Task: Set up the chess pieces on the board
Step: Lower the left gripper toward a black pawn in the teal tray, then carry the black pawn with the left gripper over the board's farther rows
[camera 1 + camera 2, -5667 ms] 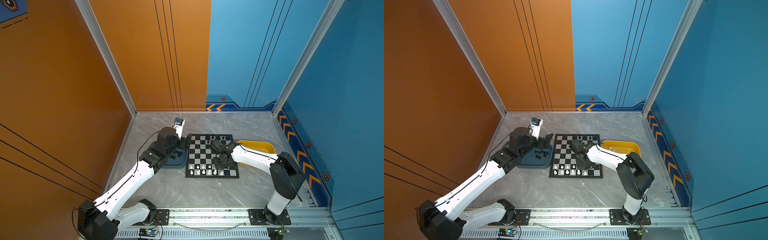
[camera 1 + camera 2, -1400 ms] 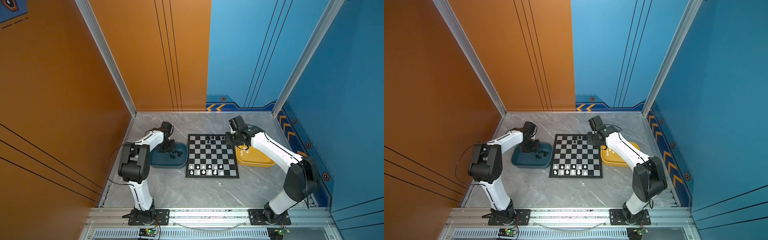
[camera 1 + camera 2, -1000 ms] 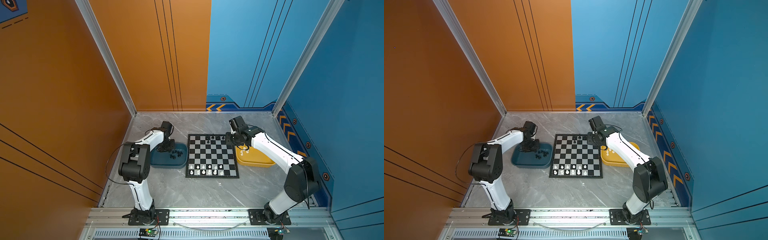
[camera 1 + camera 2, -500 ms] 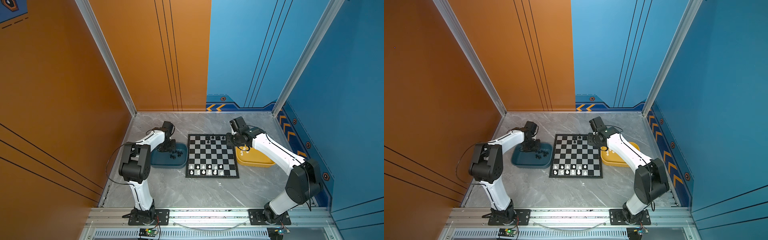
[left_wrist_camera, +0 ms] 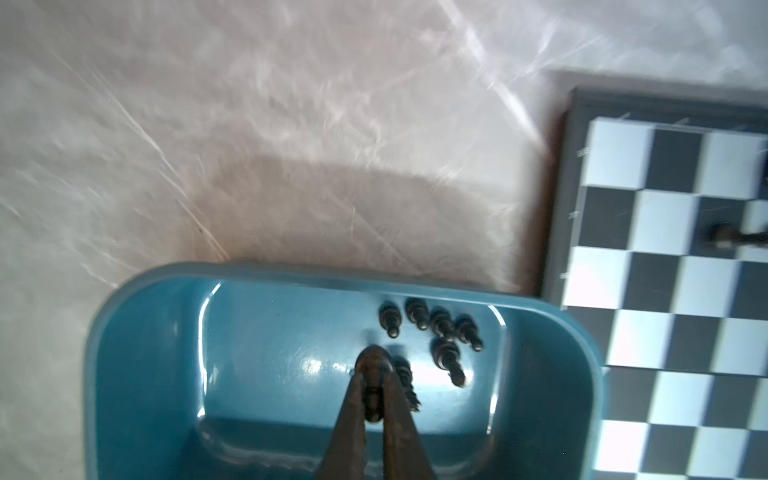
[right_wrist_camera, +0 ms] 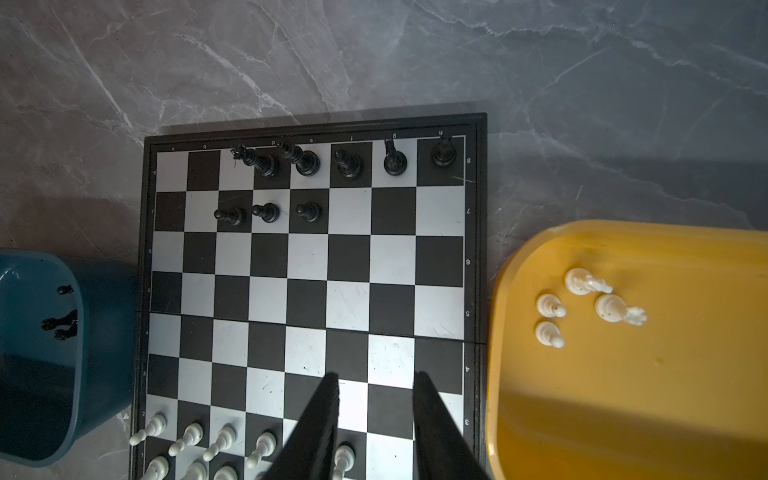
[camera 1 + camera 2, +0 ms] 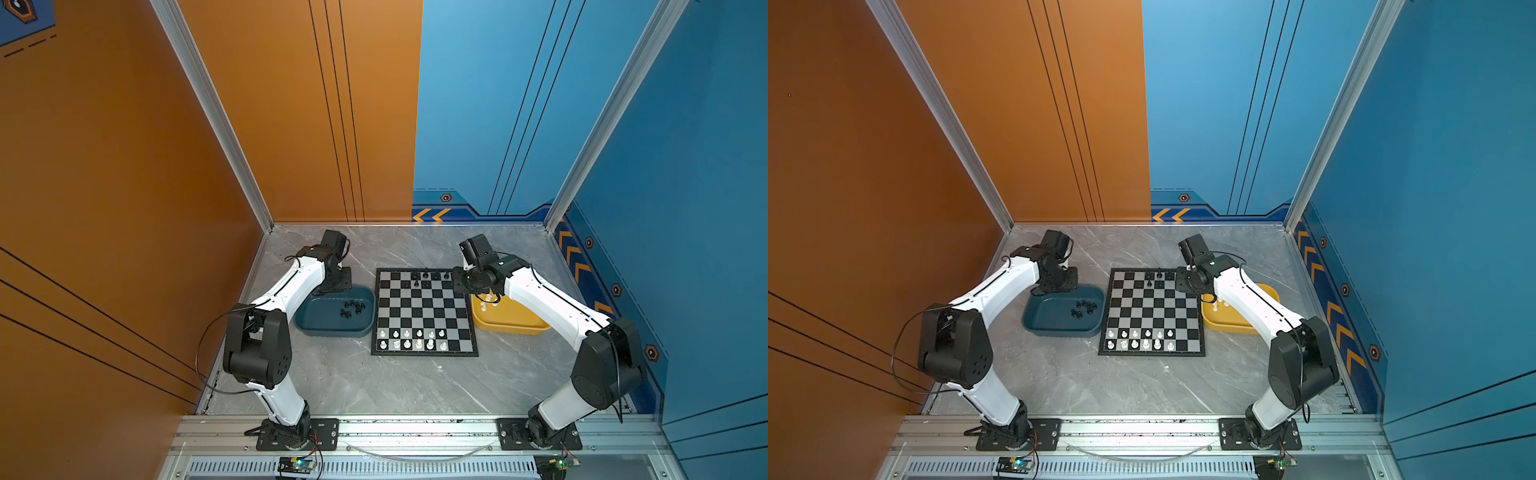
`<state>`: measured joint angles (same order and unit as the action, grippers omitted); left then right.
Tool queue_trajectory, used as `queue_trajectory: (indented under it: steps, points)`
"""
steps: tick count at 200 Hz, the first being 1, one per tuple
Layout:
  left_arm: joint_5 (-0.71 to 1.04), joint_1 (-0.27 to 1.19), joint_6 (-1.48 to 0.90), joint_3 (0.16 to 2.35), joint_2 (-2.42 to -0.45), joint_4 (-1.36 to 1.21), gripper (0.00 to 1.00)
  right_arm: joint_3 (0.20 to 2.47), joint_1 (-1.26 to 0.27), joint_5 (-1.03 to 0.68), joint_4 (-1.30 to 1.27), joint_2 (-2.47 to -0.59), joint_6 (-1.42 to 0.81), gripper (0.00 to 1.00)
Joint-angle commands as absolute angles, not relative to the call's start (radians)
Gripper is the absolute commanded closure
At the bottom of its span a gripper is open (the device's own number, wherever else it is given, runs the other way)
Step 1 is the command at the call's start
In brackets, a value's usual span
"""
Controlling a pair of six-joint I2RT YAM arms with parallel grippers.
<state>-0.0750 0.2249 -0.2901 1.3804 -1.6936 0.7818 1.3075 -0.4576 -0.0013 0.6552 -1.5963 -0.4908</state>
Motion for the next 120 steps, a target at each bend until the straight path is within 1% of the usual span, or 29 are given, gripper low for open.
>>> queue_trajectory:
  steps: [1,36,67,120]
  points:
    - [-0.093,0.261,-0.262,1.457,-1.667,0.841,1.00,1.296,-0.450,-0.018,0.640,-1.578,-0.492,0.67]
    - [-0.075,0.357,-0.245,1.602,-1.734,0.871,1.00,1.291,-0.446,-0.025,0.639,-1.574,-0.488,0.68]
    - [-0.064,0.434,-0.226,1.724,-1.849,0.889,1.00,1.273,-0.441,-0.031,0.626,-1.565,-0.492,0.68]
    - [-0.037,0.492,-0.228,1.866,-2.034,0.919,1.00,1.263,-0.432,-0.038,0.623,-1.545,-0.492,0.68]
